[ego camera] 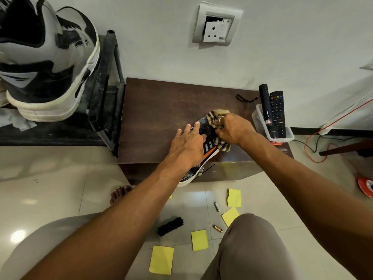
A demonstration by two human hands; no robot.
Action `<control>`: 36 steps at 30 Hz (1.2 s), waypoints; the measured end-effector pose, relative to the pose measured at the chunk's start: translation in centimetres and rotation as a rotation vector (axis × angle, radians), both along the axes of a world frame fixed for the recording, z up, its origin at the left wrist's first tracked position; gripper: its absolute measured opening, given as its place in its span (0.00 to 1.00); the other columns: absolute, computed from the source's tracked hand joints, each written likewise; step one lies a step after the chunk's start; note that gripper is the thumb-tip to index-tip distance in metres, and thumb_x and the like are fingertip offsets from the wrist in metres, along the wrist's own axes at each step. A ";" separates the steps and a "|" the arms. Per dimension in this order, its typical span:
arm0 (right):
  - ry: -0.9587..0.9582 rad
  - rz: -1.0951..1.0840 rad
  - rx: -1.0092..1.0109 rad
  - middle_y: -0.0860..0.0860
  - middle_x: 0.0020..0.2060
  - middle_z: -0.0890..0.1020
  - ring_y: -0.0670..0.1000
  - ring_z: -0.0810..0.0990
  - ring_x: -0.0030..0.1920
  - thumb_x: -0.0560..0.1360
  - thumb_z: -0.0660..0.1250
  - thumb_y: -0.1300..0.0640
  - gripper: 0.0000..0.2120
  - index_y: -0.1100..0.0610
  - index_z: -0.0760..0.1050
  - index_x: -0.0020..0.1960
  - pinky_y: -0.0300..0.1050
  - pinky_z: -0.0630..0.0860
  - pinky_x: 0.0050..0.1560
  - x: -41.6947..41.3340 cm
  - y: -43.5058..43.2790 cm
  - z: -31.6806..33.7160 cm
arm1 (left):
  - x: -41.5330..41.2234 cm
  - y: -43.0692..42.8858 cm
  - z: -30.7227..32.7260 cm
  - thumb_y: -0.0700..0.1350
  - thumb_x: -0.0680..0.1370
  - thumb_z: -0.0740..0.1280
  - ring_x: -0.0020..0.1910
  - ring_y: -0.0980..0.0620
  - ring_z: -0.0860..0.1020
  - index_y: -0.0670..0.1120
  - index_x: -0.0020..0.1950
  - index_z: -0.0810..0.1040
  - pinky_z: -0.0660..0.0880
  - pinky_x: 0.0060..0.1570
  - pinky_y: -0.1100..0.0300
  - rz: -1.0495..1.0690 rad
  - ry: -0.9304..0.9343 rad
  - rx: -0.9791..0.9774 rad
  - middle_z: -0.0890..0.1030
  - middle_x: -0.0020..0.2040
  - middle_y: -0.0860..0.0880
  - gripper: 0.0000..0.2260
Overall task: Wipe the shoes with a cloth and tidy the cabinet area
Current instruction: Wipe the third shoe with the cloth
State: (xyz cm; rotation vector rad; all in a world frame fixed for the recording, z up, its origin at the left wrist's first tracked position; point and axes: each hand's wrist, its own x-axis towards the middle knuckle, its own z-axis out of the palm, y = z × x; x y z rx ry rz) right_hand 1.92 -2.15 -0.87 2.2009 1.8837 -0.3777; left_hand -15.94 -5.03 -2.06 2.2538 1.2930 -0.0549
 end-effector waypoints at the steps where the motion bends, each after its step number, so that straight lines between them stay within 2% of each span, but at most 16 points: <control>1: 0.019 -0.009 -0.040 0.55 0.54 0.83 0.57 0.81 0.50 0.78 0.66 0.49 0.14 0.53 0.82 0.61 0.49 0.79 0.53 0.1 -0.3 0.1 | 0.0 0.0 0.0 0.44 0.80 0.67 0.82 0.43 0.48 0.52 0.78 0.68 0.49 0.80 0.44 0.003 -0.002 -0.005 0.48 0.83 0.46 0.26; 5: 0.172 -0.037 -0.157 0.53 0.46 0.85 0.51 0.81 0.43 0.77 0.68 0.52 0.08 0.52 0.85 0.53 0.47 0.79 0.47 0.2 -1.9 0.5 | 0.0 0.0 0.0 0.46 0.81 0.67 0.82 0.43 0.48 0.52 0.77 0.68 0.48 0.80 0.44 0.006 0.003 -0.010 0.48 0.83 0.46 0.25; 7: 0.241 -0.052 -0.179 0.53 0.43 0.85 0.50 0.81 0.42 0.77 0.69 0.54 0.07 0.53 0.86 0.49 0.47 0.79 0.46 -0.1 -2.7 0.7 | 0.1 0.1 -0.2 0.47 0.81 0.67 0.82 0.42 0.49 0.51 0.77 0.69 0.48 0.80 0.45 0.003 -0.001 -0.014 0.48 0.83 0.46 0.24; 11: 0.470 -0.112 -0.178 0.51 0.36 0.83 0.47 0.79 0.37 0.78 0.68 0.58 0.11 0.53 0.83 0.38 0.41 0.73 0.39 -1.6 -5.2 1.3 | 0.1 0.6 -0.8 0.43 0.80 0.67 0.82 0.42 0.48 0.50 0.78 0.68 0.48 0.80 0.45 0.000 -0.017 -0.050 0.47 0.84 0.45 0.26; 13: 0.537 -0.079 -0.170 0.49 0.33 0.81 0.47 0.78 0.36 0.78 0.68 0.59 0.14 0.52 0.79 0.34 0.42 0.73 0.39 -2.2 -6.7 0.8 | 0.1 0.8 -1.0 0.40 0.79 0.67 0.82 0.42 0.48 0.50 0.78 0.66 0.47 0.80 0.46 0.009 -0.024 -0.063 0.46 0.84 0.45 0.27; 15: 0.494 -0.026 -0.118 0.48 0.35 0.83 0.48 0.80 0.38 0.77 0.68 0.56 0.10 0.51 0.80 0.37 0.47 0.77 0.41 -2.5 -7.8 0.2 | 0.0 0.9 -0.9 0.38 0.79 0.65 0.82 0.42 0.47 0.49 0.80 0.64 0.47 0.80 0.47 0.010 -0.032 -0.079 0.45 0.84 0.45 0.29; 17: 0.308 -0.006 -0.043 0.48 0.42 0.82 0.50 0.81 0.42 0.78 0.68 0.52 0.06 0.51 0.82 0.46 0.47 0.78 0.45 -1.8 -7.8 0.1 | -0.2 0.9 -0.7 0.36 0.79 0.63 0.82 0.43 0.46 0.48 0.81 0.62 0.45 0.80 0.47 -0.004 -0.050 -0.107 0.44 0.84 0.45 0.29; 19: 0.122 -0.035 0.034 0.50 0.45 0.79 0.52 0.79 0.44 0.79 0.67 0.50 0.08 0.53 0.81 0.53 0.46 0.76 0.47 -0.7 -7.2 0.2 | -0.5 0.9 -0.5 0.34 0.79 0.61 0.82 0.44 0.44 0.48 0.81 0.60 0.43 0.79 0.48 0.000 -0.084 -0.148 0.43 0.84 0.46 0.31; 20: 0.098 -0.062 0.080 0.51 0.46 0.79 0.53 0.80 0.46 0.79 0.67 0.50 0.09 0.54 0.81 0.54 0.47 0.76 0.48 -0.4 -6.8 0.2 | -0.6 1.0 -0.4 0.33 0.79 0.61 0.82 0.45 0.44 0.48 0.82 0.59 0.43 0.79 0.48 0.010 -0.099 -0.164 0.43 0.84 0.47 0.32; 23: 0.286 -0.077 0.080 0.51 0.52 0.82 0.51 0.81 0.48 0.79 0.67 0.54 0.08 0.52 0.84 0.53 0.45 0.78 0.49 -1.7 -7.2 -0.4 | -0.6 1.1 -0.3 0.32 0.79 0.60 0.82 0.45 0.43 0.48 0.82 0.58 0.42 0.79 0.48 0.020 -0.124 -0.186 0.43 0.84 0.47 0.32; 25: 0.488 -0.013 0.023 0.48 0.48 0.81 0.47 0.79 0.46 0.79 0.67 0.57 0.07 0.51 0.84 0.50 0.38 0.74 0.43 -3.5 -9.1 -0.7 | -0.5 1.2 -0.4 0.31 0.78 0.59 0.82 0.45 0.44 0.48 0.82 0.59 0.42 0.80 0.47 0.031 -0.131 -0.194 0.43 0.84 0.47 0.33; 26: 0.548 0.025 0.017 0.47 0.48 0.81 0.46 0.78 0.46 0.79 0.67 0.58 0.07 0.51 0.84 0.49 0.38 0.73 0.42 -4.2 -10.0 -0.5 | -0.5 1.2 -0.4 0.31 0.78 0.59 0.82 0.45 0.44 0.48 0.82 0.59 0.42 0.80 0.47 0.042 -0.132 -0.193 0.43 0.84 0.47 0.33; 28: 0.533 0.021 0.046 0.47 0.49 0.79 0.46 0.78 0.46 0.79 0.68 0.56 0.06 0.52 0.84 0.52 0.41 0.77 0.45 -3.5 -10.0 -0.9 | -0.5 1.1 -0.5 0.31 0.79 0.59 0.82 0.45 0.44 0.48 0.82 0.59 0.41 0.79 0.47 0.044 -0.140 -0.195 0.43 0.84 0.47 0.32; 30: 0.385 -0.081 0.083 0.48 0.51 0.80 0.48 0.79 0.47 0.80 0.68 0.52 0.08 0.51 0.83 0.55 0.48 0.80 0.49 -2.0 -8.6 -1.3 | -0.6 1.2 -0.6 0.30 0.79 0.58 0.82 0.46 0.44 0.48 0.82 0.59 0.41 0.79 0.48 0.038 -0.157 -0.204 0.44 0.84 0.48 0.32; 32: 0.347 -0.167 0.127 0.50 0.51 0.82 0.49 0.80 0.47 0.79 0.67 0.51 0.07 0.50 0.83 0.53 0.53 0.81 0.51 -1.8 -7.8 -1.4 | -0.7 1.4 -0.8 0.30 0.79 0.57 0.82 0.46 0.44 0.48 0.82 0.59 0.42 0.80 0.48 0.043 -0.161 -0.207 0.44 0.84 0.47 0.32; 36: 0.631 -0.029 0.041 0.53 0.41 0.82 0.53 0.80 0.41 0.77 0.67 0.58 0.08 0.56 0.81 0.40 0.55 0.80 0.46 -5.8 -10.9 -1.0 | -0.5 1.6 -0.7 0.33 0.79 0.59 0.82 0.46 0.47 0.47 0.81 0.62 0.44 0.80 0.47 0.050 -0.145 -0.203 0.45 0.84 0.47 0.30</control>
